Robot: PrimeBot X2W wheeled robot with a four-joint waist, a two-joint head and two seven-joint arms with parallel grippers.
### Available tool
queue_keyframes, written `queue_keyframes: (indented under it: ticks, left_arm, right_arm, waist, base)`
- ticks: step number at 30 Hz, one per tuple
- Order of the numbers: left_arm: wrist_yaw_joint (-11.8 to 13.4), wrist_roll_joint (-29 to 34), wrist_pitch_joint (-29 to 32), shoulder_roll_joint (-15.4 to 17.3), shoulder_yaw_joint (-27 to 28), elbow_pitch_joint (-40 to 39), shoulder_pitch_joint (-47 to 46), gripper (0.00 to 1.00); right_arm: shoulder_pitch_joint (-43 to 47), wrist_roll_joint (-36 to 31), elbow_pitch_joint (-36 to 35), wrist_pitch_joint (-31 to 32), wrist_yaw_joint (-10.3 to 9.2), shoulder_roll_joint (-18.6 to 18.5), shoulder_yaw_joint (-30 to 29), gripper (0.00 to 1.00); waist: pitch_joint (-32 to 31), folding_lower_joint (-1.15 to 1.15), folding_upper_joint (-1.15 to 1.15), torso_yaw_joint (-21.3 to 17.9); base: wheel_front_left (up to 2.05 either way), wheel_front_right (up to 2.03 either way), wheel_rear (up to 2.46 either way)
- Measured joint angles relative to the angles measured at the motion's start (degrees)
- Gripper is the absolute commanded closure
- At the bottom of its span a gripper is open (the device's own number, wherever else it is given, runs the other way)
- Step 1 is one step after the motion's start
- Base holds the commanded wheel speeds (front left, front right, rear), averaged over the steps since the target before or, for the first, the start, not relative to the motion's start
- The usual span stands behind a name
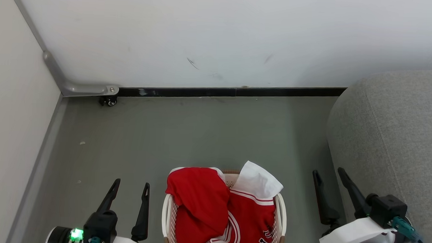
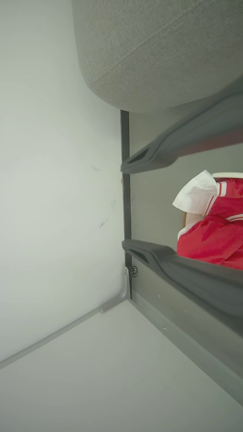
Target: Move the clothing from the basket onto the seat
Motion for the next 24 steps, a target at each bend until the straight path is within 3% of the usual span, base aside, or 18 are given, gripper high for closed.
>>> queue_keyframes:
  ticks: [24]
  left_arm:
    - [-1.60, 0.99, -0.01, -0.35, -1.76, 6.71, -10.26, 0.00]
  right_arm:
    - [-3.89, -1.87, -6.09, -0.98, 0.00, 0.02, -2.05, 0.00]
  waist:
    - [9.18, 0.00, 0.00, -2.59]
  base:
    - [0.00, 0.00, 0.00]
